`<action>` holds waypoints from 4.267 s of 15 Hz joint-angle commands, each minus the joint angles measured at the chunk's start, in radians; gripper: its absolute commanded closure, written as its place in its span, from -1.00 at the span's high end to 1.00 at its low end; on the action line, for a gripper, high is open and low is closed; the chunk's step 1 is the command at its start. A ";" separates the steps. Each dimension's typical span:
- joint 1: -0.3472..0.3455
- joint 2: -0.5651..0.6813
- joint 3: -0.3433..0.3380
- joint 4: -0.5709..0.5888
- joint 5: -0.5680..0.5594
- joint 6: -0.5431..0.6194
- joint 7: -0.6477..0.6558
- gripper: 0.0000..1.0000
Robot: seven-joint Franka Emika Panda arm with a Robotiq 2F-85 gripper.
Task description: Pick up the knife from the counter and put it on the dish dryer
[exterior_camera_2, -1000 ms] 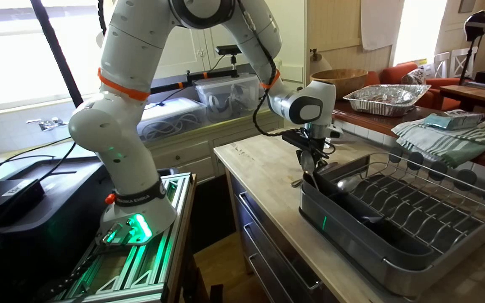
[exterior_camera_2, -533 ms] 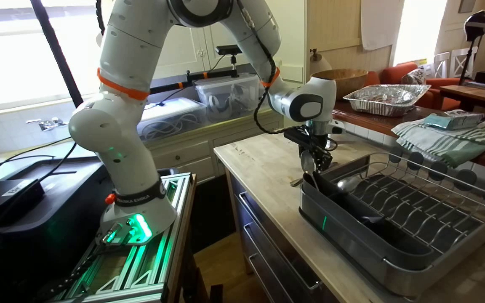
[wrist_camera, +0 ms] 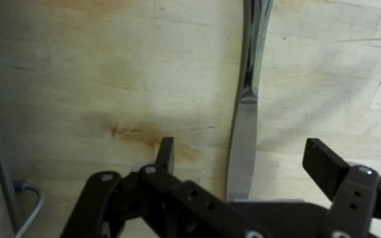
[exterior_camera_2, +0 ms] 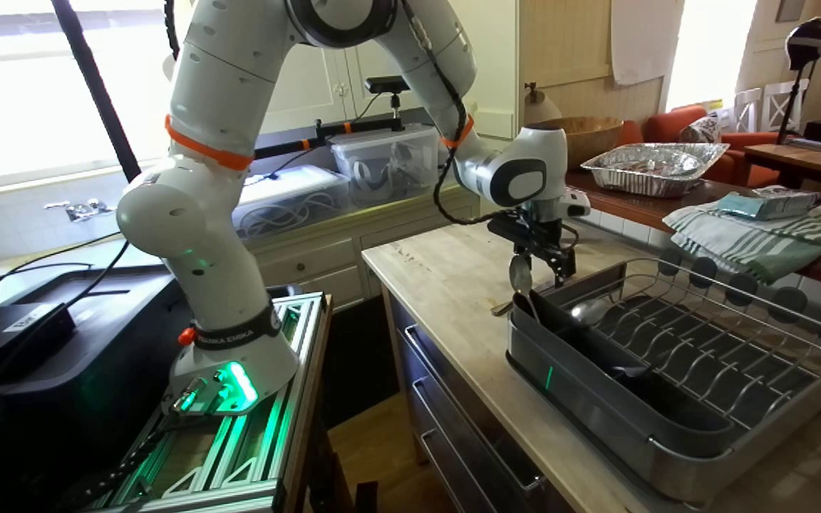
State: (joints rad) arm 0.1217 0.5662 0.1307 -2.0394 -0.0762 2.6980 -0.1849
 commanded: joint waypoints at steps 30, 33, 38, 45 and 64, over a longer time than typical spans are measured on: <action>-0.094 0.201 0.128 0.150 0.013 0.202 -0.082 -0.87; -0.117 0.184 0.150 0.133 0.019 0.198 -0.091 -0.87; -0.110 0.117 0.142 0.077 0.012 0.197 -0.070 -0.87; -0.086 0.029 0.102 0.012 0.006 0.205 -0.040 -0.87; -0.023 0.066 0.005 0.061 0.006 0.017 0.037 -0.87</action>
State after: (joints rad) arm 0.0859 0.6040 0.1427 -2.0141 -0.0730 2.7786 -0.1645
